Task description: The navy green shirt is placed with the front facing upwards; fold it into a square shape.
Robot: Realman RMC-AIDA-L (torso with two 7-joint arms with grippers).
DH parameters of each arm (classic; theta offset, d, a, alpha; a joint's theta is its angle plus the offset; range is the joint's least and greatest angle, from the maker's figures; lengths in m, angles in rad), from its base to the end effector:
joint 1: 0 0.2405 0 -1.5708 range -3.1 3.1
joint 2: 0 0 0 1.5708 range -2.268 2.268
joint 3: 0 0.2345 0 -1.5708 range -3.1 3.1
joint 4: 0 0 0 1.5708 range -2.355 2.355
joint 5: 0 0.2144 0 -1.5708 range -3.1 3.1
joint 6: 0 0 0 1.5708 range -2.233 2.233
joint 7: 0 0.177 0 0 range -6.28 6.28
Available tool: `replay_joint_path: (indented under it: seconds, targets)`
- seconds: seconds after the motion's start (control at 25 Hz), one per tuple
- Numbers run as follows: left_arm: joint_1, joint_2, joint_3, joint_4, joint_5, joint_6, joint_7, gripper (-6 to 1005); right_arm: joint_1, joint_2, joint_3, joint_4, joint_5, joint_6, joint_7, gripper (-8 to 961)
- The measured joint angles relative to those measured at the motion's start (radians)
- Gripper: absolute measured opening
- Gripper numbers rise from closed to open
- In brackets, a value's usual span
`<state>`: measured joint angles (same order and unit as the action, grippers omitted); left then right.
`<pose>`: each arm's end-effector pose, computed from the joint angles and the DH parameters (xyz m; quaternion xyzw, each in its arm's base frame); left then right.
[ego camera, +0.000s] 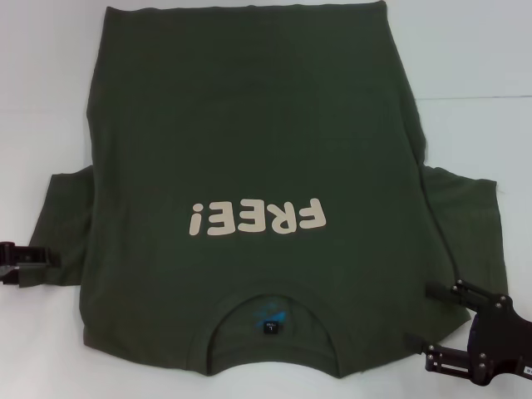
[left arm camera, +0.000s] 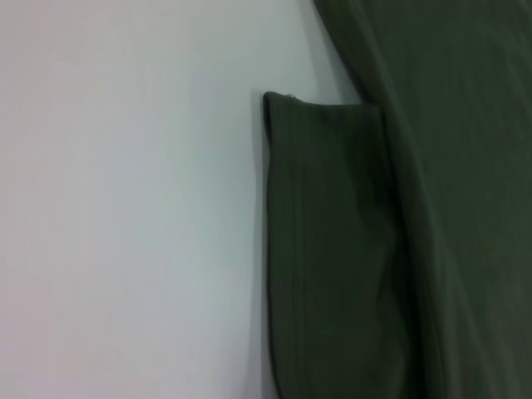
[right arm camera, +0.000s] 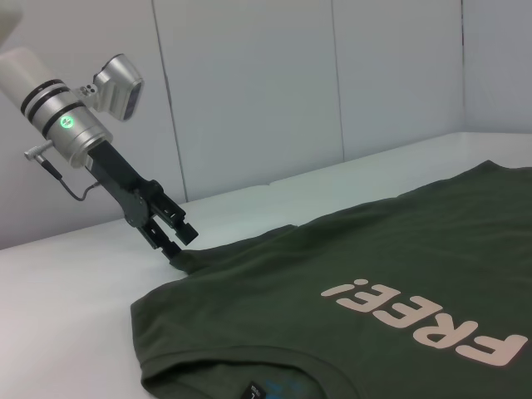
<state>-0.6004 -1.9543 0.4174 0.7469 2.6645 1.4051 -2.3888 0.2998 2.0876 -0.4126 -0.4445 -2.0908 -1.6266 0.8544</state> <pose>-0.3481 0.3526 0.0601 -0.7142 -0.6588 -0.0521 0.2305 0.3117 0.2470 -0.0318 -0.9192 0.1852 0.2682 0.2210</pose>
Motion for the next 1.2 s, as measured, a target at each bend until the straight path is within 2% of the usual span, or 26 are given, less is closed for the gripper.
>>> replay_joint_path:
  seconds: [0.92,1.2]
  targets:
    - [-0.016,0.000,0.001,-0.019,0.004,-0.014,-0.005,874,0.002,0.000,0.000,0.001,0.000,-0.003,0.000,883]
    - [-0.016,0.009,-0.004,-0.014,0.008,-0.013,-0.016,875,0.001,0.000,0.001,0.000,0.000,-0.003,0.000,883]
